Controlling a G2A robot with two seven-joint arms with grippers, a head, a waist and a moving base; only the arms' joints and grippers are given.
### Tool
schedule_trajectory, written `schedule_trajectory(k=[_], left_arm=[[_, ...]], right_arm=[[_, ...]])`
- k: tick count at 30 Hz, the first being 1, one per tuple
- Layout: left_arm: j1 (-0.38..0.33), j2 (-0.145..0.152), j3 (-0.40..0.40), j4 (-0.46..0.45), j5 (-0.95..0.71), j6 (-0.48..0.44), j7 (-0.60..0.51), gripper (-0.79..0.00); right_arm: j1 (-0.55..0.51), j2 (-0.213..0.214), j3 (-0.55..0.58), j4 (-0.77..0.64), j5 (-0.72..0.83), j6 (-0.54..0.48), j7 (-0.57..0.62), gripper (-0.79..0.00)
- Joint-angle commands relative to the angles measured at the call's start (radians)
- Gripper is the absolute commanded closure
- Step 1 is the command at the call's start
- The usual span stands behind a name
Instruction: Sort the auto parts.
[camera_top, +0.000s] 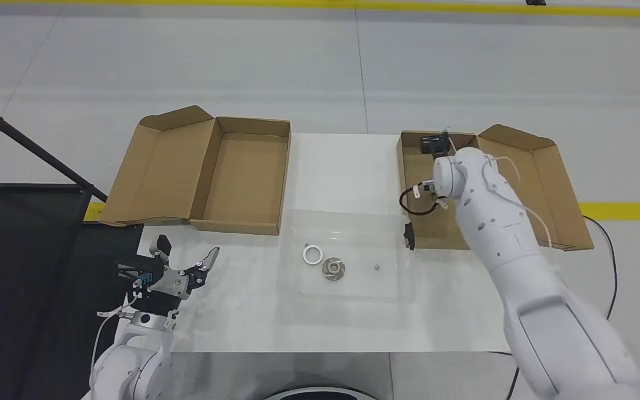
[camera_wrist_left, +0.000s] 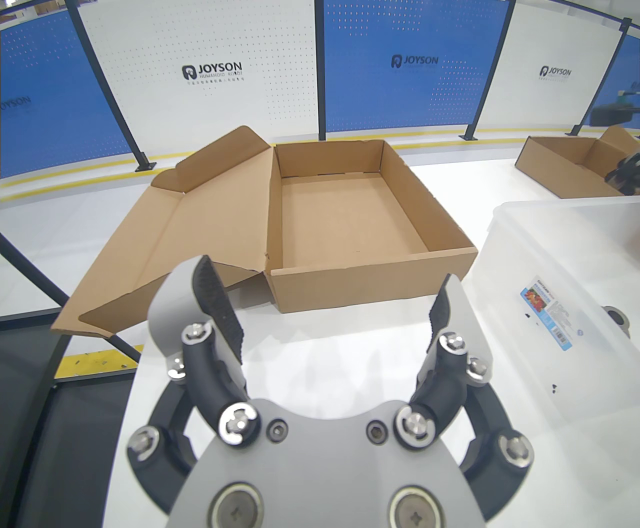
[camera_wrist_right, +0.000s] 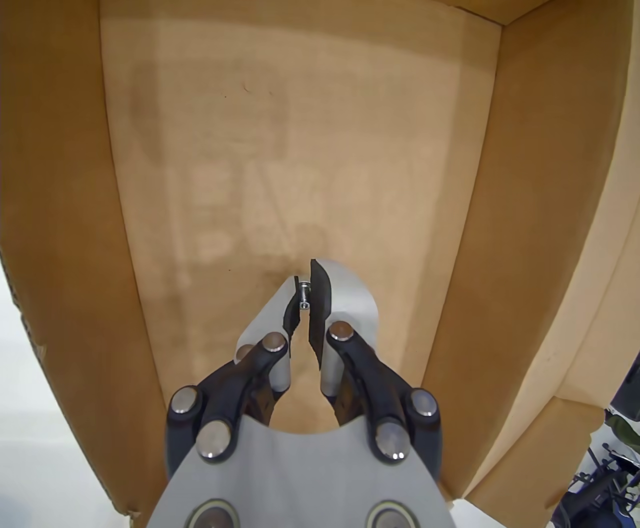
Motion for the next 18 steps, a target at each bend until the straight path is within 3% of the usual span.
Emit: schedule_trajectory(k=[1,11,18], left_arm=[[0.000,0.000,0.000,0.000,0.000,0.000,0.000,-0.785],[0.000,0.000,0.000,0.000,0.000,0.000,0.000,-0.785],[0.000,0.000,0.000,0.000,0.000,0.000,0.000,-0.785]], right_arm=[[0.005,-0.004,0.000,0.017,0.004,-0.003,-0.008,-0.197],[0.023,-0.008,0.025,0.047,0.025,-0.022,-0.051,-0.252],[-0.020,0.034,0.114,-0.090,0.045,-0.070,-0.070,-0.302]])
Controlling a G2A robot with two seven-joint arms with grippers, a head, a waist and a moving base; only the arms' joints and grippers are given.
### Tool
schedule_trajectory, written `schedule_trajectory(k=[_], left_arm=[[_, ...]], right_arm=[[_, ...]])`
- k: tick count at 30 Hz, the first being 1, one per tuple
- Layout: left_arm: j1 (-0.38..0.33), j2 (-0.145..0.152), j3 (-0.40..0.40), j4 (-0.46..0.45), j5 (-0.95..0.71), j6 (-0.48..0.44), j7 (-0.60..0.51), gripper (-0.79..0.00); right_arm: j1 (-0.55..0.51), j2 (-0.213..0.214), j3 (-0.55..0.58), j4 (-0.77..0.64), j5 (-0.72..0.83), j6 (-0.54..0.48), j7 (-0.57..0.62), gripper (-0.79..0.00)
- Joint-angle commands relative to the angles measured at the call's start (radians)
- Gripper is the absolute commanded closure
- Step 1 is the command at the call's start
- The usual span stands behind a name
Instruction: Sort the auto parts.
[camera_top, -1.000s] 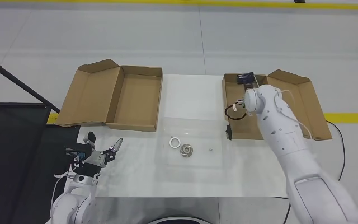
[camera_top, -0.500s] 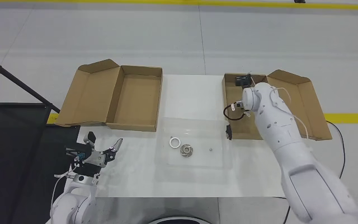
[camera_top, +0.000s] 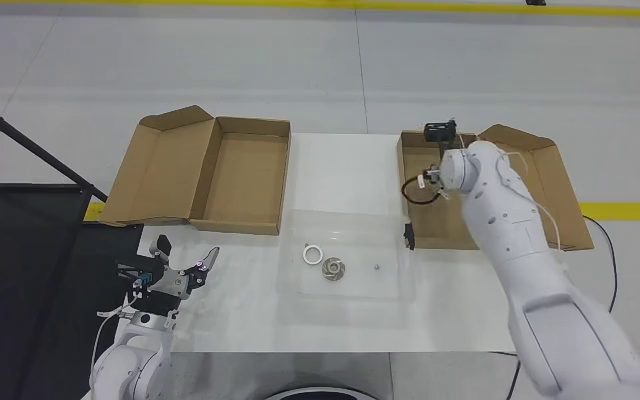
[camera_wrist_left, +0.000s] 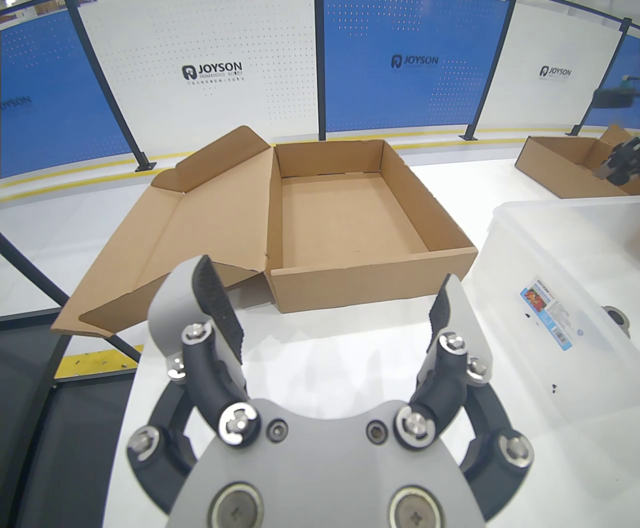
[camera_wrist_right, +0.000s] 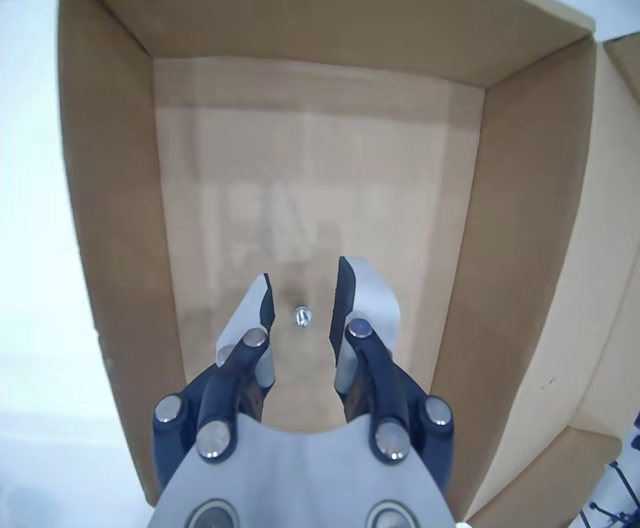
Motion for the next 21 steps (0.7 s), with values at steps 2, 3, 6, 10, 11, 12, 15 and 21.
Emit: schedule_trajectory(k=[2,3,6,10,11,12,15,21], left_arm=[[0.000,0.000,0.000,0.000,0.000,0.000,0.000,-0.785],[0.000,0.000,0.000,0.000,0.000,0.000,0.000,-0.785],[0.000,0.000,0.000,0.000,0.000,0.000,0.000,-0.785],[0.000,0.000,0.000,0.000,0.000,0.000,0.000,-0.785],[0.000,0.000,0.000,0.000,0.000,0.000,0.000,-0.785],[0.000,0.000,0.000,0.000,0.000,0.000,0.000,-0.785],[0.000,0.000,0.000,0.000,0.000,0.000,0.000,-0.785],[0.000,0.000,0.000,0.000,0.000,0.000,0.000,-0.785]], right_arm=[[-0.049,0.030,0.064,-0.111,0.013,-0.042,0.006,-0.351],[-0.075,0.042,0.090,-0.167,0.019,-0.064,0.012,-0.382],[-0.189,0.080,0.180,-0.379,0.034,-0.133,0.053,-0.391],[-0.371,0.125,0.310,-0.692,0.076,-0.235,0.145,-0.428],[-0.413,0.132,0.334,-0.764,0.094,-0.264,0.162,-0.443],[-0.453,0.139,0.359,-0.827,0.119,-0.295,0.176,-0.446],[-0.556,0.155,0.410,-0.987,0.188,-0.397,0.219,-0.459],[-0.670,0.175,0.412,-1.182,0.269,-0.546,0.325,-0.591]])
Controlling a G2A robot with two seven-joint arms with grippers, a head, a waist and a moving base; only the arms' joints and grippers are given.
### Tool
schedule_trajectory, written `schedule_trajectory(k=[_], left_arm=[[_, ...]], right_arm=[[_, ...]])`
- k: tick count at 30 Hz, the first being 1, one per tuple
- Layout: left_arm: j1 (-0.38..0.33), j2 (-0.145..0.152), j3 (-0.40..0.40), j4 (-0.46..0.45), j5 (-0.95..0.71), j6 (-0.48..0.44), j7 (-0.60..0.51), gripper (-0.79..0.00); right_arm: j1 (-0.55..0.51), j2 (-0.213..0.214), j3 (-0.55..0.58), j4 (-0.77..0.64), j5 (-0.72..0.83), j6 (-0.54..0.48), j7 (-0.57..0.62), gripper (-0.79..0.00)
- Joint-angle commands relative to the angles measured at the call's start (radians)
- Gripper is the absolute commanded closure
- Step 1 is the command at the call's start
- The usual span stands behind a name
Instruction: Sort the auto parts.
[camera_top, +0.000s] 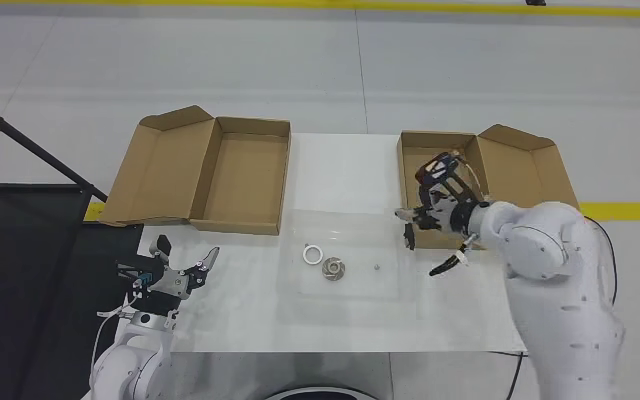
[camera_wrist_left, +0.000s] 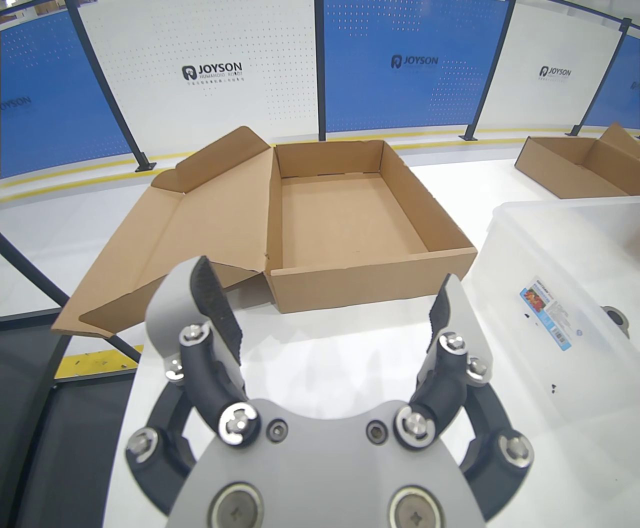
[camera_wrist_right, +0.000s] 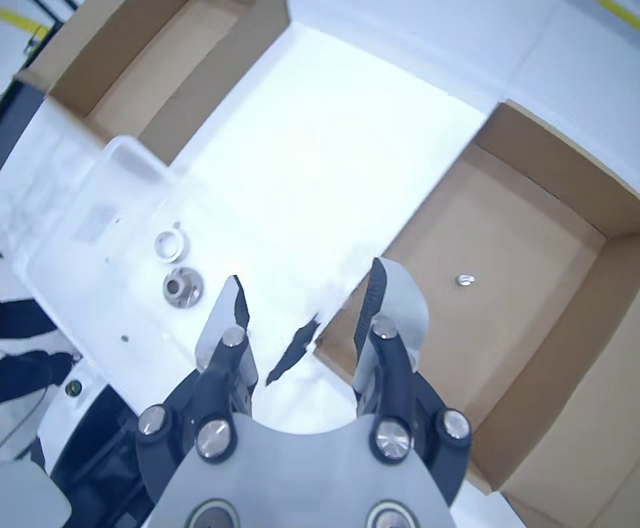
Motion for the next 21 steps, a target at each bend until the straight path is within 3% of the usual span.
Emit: schedule_trajectory(k=[1,7,8,9,10,19,21], left_arm=[[0.000,0.000,0.000,0.000,0.000,0.000,0.000,-0.785],[0.000,0.000,0.000,0.000,0.000,0.000,0.000,-0.785],[0.000,0.000,0.000,0.000,0.000,0.000,0.000,-0.785],[0.000,0.000,0.000,0.000,0.000,0.000,0.000,-0.785],[0.000,0.000,0.000,0.000,0.000,0.000,0.000,-0.785],[0.000,0.000,0.000,0.000,0.000,0.000,0.000,-0.785],[0.000,0.000,0.000,0.000,0.000,0.000,0.000,-0.785]], right_arm=[[-0.022,0.004,-0.020,-0.043,0.010,-0.038,0.036,-0.591],[-0.018,0.015,-0.155,-0.072,-0.035,-0.052,0.099,-0.523],[-0.012,0.018,-0.176,-0.067,-0.036,-0.052,0.099,-0.486],[-0.005,0.021,-0.194,-0.060,-0.036,-0.049,0.102,-0.391],[0.003,0.024,-0.212,-0.049,-0.041,-0.045,0.106,-0.366],[0.080,0.036,-0.364,0.061,-0.081,-0.009,0.142,-0.391],[0.092,0.041,-0.385,0.074,-0.093,0.001,0.152,-0.431]])
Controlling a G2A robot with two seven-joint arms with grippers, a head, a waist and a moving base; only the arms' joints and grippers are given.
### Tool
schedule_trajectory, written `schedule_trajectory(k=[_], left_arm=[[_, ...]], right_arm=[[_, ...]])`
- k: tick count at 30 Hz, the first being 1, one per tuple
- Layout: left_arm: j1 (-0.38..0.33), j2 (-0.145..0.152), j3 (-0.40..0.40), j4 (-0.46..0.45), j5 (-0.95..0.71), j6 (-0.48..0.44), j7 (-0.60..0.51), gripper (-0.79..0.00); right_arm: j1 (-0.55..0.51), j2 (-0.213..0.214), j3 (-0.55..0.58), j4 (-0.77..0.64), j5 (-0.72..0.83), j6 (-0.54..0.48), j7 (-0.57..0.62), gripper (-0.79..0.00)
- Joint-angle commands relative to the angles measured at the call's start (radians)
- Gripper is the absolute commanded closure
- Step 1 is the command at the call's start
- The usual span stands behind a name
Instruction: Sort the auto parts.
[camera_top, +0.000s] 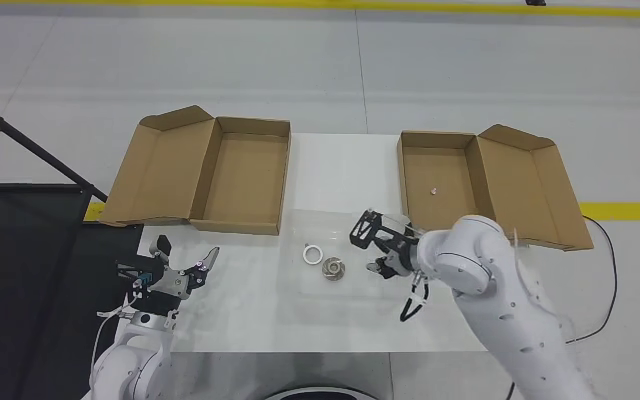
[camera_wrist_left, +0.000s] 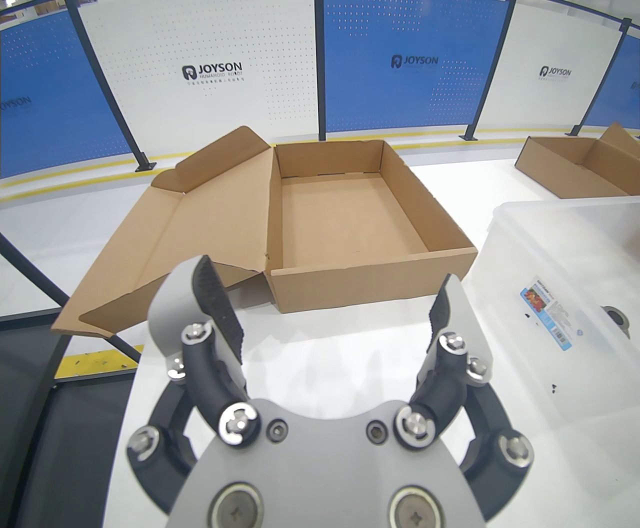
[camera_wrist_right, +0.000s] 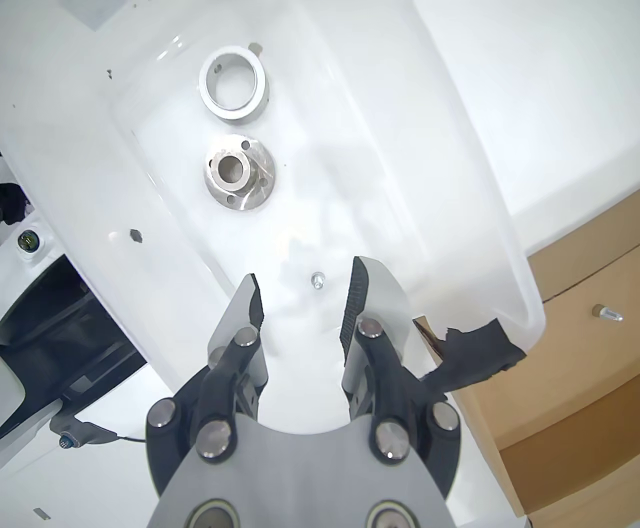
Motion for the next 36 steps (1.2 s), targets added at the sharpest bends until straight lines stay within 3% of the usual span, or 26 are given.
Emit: schedule_trajectory(k=[1,8,24,26,32,34,36], left_arm=[[0.000,0.000,0.000,0.000,0.000,0.000,0.000,-0.785],[0.000,0.000,0.000,0.000,0.000,0.000,0.000,-0.785],[0.000,0.000,0.000,0.000,0.000,0.000,0.000,-0.785],[0.000,0.000,0.000,0.000,0.000,0.000,0.000,-0.785],[0.000,0.000,0.000,0.000,0.000,0.000,0.000,-0.785],[0.000,0.000,0.000,0.000,0.000,0.000,0.000,-0.785],[0.000,0.000,0.000,0.000,0.000,0.000,0.000,-0.785]], right_arm=[[0.009,0.004,-0.018,0.012,-0.008,0.009,0.009,-0.437],[0.038,0.012,-0.079,0.052,-0.040,0.039,0.039,-0.459],[0.130,-0.012,-0.195,0.168,-0.042,0.071,0.050,-0.363],[0.144,-0.017,-0.211,0.188,-0.046,0.079,0.049,-0.320],[0.174,-0.030,-0.245,0.229,-0.037,0.088,0.058,-0.311],[0.183,-0.033,-0.252,0.240,-0.028,0.087,0.062,-0.249],[0.190,-0.036,-0.257,0.250,-0.021,0.085,0.063,-0.089]])
